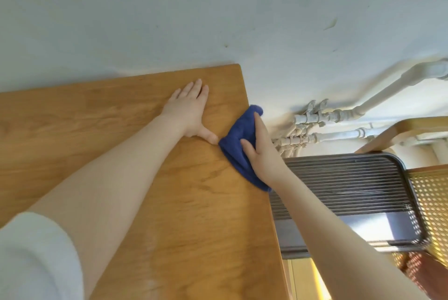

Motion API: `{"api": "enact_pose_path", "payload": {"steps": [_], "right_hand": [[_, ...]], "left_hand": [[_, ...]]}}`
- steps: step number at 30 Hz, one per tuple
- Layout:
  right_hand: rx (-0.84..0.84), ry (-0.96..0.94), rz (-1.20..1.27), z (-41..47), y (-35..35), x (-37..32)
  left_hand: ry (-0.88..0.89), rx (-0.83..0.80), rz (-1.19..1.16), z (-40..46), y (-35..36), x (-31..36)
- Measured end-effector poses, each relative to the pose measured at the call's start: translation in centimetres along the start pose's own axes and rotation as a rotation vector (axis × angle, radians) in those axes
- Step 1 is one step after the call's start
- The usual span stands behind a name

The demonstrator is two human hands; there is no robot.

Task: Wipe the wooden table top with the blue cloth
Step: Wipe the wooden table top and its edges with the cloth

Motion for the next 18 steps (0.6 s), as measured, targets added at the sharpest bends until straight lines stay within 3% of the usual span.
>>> {"api": "enact_pose_path", "payload": {"steps": [8,13,18], "right_hand": [[0.045,0.097,-0.067,0.3,-0.1,1.3],[0.004,-0.088,-0.164,-6.8,1.8,2.9],[-0.049,-0.031,-0.064,-10.3,1.9,6.2]], "left_hand": [[-0.192,0.227,0.018,-4.4,0.7,1.1],[-0.3,0.338,-0.105,-7.4,1.6,2.1],[-0.097,0.353,-0.167,-12.6,1.4,5.6]]}}
Point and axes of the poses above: each hand's wrist, its own z-axis towards the middle knuckle, its own y-axis out of the palm, x = y × z, the point moved 9 cm from there along z, towards the middle knuckle, and after that the axes turned 11 degrees about y, right-handed, at the moved point
